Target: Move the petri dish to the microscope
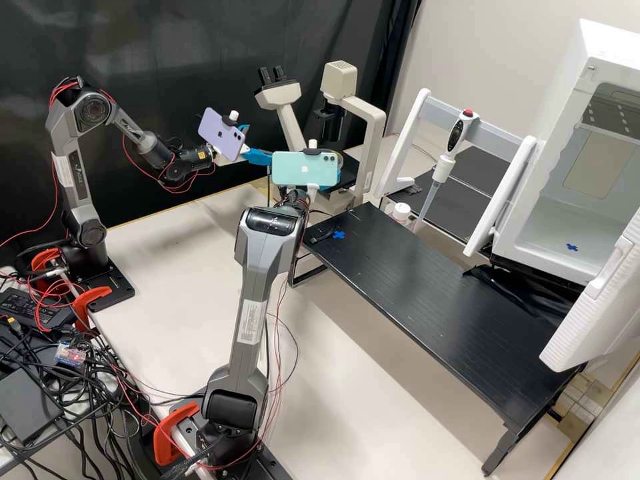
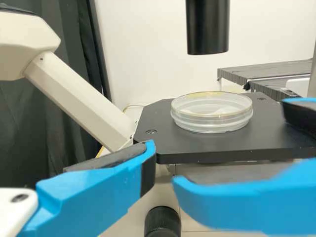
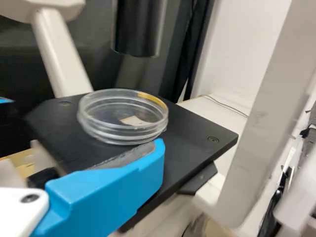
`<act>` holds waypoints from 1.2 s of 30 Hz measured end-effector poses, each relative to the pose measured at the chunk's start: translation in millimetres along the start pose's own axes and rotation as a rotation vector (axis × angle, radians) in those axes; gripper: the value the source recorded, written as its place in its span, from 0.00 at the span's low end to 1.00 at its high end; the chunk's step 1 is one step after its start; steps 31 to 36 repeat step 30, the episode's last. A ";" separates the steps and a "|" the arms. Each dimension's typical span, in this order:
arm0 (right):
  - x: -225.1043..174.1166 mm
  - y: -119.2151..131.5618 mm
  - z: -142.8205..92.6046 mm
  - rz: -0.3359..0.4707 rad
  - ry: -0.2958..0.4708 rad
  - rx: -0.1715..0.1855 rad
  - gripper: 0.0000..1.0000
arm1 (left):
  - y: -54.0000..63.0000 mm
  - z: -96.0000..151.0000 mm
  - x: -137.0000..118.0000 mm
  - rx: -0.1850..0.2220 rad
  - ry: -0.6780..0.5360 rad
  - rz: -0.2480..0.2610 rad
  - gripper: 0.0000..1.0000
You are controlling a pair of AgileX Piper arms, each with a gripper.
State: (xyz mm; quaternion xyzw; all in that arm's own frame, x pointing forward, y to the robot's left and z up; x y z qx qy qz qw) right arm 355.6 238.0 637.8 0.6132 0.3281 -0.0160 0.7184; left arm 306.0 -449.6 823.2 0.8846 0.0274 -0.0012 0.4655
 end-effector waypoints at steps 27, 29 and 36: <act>-257.0 93.1 92.9 0.745 -0.186 0.050 1.00 | 0.0 0.0 0.0 0.000 0.000 0.000 1.00; -267.2 96.3 101.3 0.797 -0.232 0.089 1.00 | 0.0 0.0 0.0 0.000 0.000 0.000 1.00; -273.9 97.5 108.0 0.823 -0.256 0.120 1.00 | 0.0 0.0 0.0 0.000 0.000 0.000 1.00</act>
